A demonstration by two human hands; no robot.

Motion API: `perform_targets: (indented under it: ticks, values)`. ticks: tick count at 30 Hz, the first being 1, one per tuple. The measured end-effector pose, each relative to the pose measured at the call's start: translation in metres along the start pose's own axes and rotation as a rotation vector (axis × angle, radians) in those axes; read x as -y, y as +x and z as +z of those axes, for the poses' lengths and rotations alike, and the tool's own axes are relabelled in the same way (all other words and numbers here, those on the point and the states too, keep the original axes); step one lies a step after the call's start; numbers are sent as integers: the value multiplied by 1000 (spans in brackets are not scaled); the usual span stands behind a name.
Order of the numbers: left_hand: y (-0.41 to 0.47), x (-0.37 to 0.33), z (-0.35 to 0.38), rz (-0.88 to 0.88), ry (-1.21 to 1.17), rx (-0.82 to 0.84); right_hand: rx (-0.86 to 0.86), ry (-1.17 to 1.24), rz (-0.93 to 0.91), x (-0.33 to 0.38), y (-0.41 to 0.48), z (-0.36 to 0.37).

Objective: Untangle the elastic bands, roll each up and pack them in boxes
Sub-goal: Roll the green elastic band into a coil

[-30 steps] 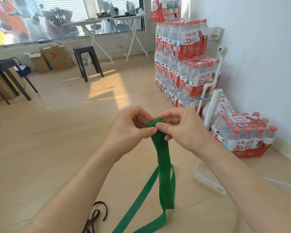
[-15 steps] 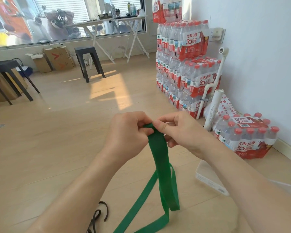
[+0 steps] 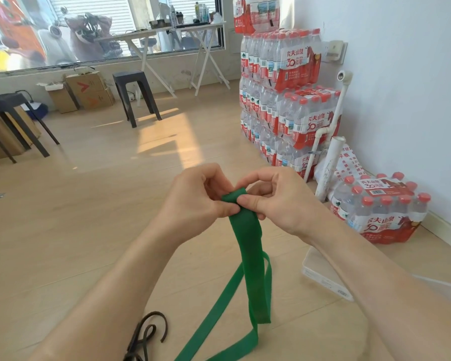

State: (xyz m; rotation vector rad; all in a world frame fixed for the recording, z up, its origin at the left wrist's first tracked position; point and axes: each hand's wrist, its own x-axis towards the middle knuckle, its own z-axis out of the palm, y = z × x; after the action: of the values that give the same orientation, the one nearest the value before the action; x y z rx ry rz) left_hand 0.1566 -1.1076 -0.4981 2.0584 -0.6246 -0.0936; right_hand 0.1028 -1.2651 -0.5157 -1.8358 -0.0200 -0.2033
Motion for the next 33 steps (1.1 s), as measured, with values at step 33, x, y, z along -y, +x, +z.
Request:
perform_targets:
  ticks: [33]
  values:
    - [0, 11, 21, 209, 123, -292, 8, 273, 208, -5, 6, 1]
